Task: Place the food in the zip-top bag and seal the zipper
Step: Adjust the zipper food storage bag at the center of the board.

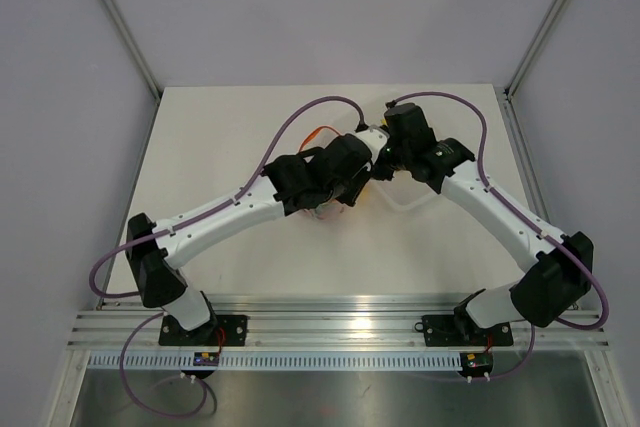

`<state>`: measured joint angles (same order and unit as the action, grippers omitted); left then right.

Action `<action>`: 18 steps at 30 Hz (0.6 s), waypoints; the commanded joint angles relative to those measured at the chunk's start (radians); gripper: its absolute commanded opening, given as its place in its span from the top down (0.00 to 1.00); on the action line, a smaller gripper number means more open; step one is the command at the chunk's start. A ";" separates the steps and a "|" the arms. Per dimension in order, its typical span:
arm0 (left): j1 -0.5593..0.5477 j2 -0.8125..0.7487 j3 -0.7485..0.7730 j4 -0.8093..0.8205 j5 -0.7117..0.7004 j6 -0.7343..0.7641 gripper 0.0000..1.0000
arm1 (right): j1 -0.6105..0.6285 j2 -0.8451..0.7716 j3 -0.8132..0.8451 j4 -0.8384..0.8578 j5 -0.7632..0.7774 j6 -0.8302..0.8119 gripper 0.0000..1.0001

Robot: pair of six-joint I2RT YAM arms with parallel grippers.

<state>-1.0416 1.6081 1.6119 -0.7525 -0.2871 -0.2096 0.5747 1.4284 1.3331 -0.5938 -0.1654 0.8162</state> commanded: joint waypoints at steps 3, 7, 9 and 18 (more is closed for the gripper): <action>-0.005 0.026 -0.018 0.065 -0.090 0.012 0.77 | -0.006 -0.059 0.029 0.068 -0.040 0.003 1.00; 0.040 -0.016 -0.075 0.123 -0.040 -0.022 1.00 | -0.006 -0.062 0.017 0.058 -0.045 -0.020 1.00; 0.074 -0.046 -0.105 0.156 0.051 -0.043 1.00 | -0.006 -0.068 0.009 0.061 -0.051 -0.031 1.00; 0.252 -0.220 -0.228 0.239 0.408 -0.053 1.00 | -0.006 -0.126 -0.006 0.051 -0.123 -0.222 0.45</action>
<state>-0.8238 1.4509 1.3838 -0.6060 -0.0368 -0.2546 0.5632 1.3735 1.3243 -0.5720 -0.2386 0.6914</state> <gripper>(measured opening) 0.007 0.528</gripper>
